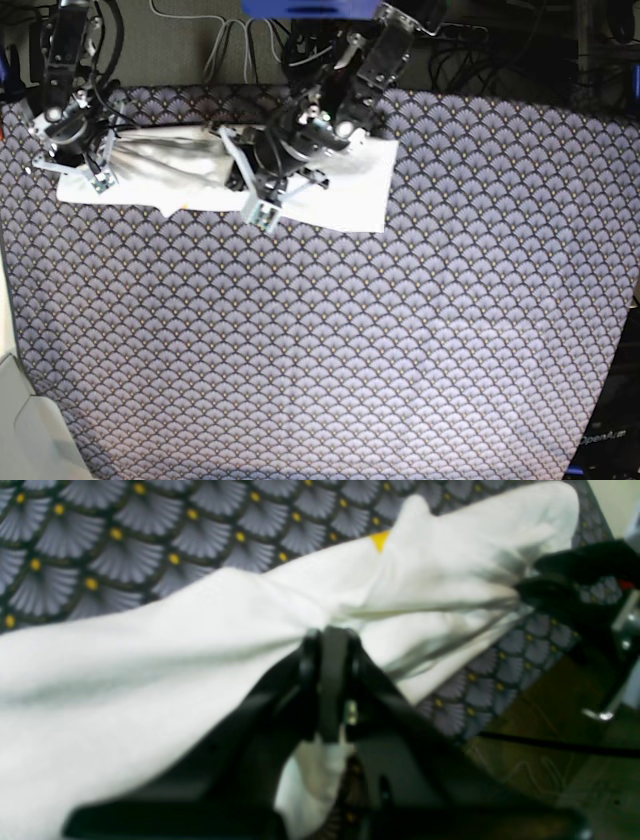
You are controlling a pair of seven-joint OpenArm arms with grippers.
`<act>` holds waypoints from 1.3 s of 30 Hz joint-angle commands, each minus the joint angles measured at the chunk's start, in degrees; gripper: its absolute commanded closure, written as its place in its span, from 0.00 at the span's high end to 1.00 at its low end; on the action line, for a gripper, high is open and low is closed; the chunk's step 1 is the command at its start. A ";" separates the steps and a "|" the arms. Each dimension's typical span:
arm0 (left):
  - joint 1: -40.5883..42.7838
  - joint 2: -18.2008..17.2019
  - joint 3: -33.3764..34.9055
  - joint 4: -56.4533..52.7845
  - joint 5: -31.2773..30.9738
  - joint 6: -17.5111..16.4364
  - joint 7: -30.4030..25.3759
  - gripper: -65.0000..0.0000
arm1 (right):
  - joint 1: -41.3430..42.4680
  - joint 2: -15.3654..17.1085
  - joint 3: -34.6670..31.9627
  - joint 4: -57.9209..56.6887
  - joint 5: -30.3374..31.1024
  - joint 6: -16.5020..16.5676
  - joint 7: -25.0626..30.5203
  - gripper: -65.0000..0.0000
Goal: Fold the T-shirt properly
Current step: 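Lower the folded end onto the strip's middle with the left gripper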
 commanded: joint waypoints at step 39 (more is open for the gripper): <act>-10.16 2.17 6.12 -12.88 -1.06 -0.52 -5.78 0.01 | 0.18 0.61 -1.60 0.63 -0.45 -0.25 -0.18 0.26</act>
